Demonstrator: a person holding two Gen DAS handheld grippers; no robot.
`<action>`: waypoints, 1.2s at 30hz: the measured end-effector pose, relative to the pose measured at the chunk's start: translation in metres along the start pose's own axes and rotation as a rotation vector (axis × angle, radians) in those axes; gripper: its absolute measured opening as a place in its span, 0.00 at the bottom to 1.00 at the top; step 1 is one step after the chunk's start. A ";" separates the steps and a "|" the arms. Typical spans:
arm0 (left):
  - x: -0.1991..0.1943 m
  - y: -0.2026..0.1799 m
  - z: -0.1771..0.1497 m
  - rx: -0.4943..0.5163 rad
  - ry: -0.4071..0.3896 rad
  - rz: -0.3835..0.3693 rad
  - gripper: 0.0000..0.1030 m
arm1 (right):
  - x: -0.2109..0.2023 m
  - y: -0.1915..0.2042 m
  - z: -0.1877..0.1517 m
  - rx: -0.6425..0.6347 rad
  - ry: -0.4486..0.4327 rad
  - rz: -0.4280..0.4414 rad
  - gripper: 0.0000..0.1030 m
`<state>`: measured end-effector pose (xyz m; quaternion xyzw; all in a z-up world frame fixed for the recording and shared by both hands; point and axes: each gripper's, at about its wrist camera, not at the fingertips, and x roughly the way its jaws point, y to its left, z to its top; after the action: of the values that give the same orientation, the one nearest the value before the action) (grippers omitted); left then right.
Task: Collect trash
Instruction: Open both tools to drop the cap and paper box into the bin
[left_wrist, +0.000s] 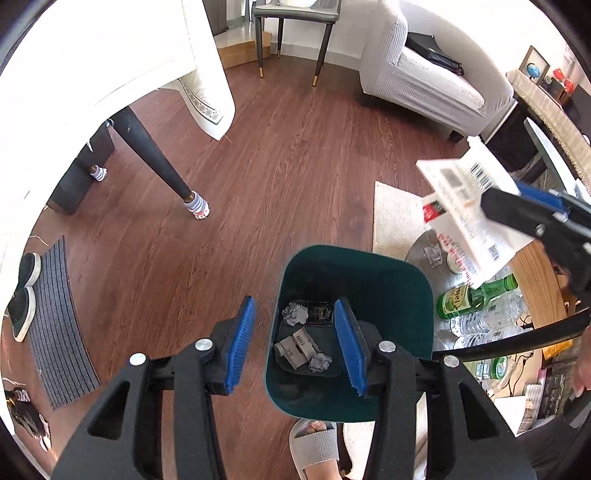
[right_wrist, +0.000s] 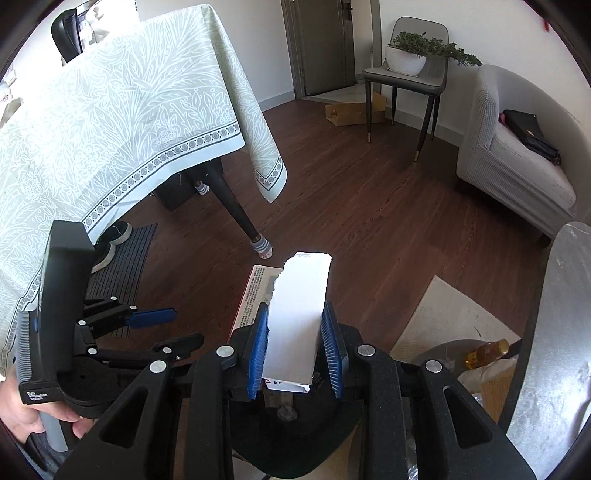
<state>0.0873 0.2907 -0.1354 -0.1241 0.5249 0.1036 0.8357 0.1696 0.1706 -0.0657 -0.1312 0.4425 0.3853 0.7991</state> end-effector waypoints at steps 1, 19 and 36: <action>-0.004 0.003 0.001 -0.008 -0.011 0.001 0.44 | 0.005 0.001 -0.002 -0.002 0.010 0.002 0.27; -0.079 0.006 0.020 -0.074 -0.228 -0.037 0.27 | 0.116 0.009 -0.072 -0.042 0.297 -0.028 0.28; -0.145 0.014 0.023 -0.118 -0.425 -0.067 0.27 | 0.098 0.026 -0.078 -0.124 0.252 0.010 0.54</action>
<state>0.0405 0.3051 0.0032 -0.1652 0.3257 0.1302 0.9218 0.1342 0.1939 -0.1859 -0.2257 0.5154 0.3962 0.7256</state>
